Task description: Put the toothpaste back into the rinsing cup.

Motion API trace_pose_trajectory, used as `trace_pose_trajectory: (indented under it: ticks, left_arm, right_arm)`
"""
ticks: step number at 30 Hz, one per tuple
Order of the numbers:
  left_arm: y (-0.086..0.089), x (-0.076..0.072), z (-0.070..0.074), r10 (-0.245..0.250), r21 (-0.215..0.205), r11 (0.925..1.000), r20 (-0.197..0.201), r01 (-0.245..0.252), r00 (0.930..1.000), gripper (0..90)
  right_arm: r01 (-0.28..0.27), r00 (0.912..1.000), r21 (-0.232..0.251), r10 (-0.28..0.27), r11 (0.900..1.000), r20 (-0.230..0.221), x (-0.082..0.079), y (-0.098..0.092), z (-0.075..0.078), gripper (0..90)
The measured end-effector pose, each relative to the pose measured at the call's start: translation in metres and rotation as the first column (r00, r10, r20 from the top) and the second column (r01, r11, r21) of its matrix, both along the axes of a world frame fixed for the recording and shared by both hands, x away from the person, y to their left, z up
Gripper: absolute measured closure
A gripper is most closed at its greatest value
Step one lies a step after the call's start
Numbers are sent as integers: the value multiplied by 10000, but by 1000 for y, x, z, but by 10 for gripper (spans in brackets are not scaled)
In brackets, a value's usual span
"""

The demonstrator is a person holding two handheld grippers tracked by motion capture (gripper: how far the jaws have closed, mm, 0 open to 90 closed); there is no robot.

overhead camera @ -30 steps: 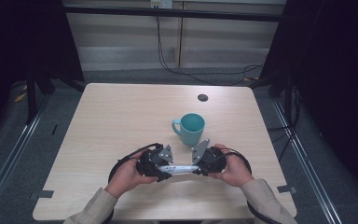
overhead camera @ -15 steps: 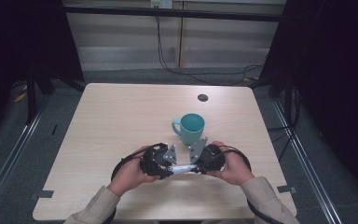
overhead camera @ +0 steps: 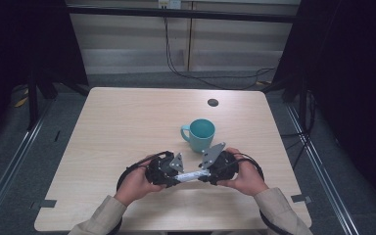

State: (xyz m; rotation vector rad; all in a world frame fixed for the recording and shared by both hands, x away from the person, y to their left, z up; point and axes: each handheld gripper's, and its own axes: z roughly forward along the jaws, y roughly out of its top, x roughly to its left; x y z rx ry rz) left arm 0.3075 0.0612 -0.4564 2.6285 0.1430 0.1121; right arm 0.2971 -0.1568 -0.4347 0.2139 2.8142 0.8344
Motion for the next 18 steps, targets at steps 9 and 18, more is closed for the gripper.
trace_pose_trajectory:
  ticks: [9,18]
  left_arm:
    - [17,5,11,521,-741,9958,-292,-541,9982,755]
    - [27,5,21,629,-1385,9881,-307,-666,9975,756]
  right_arm:
    - [1523,9882,2152,-1517,9646,-193,0,-46,3,303]
    - [3086,9510,3174,-2984,8967,-816,-1,-72,-12,324]
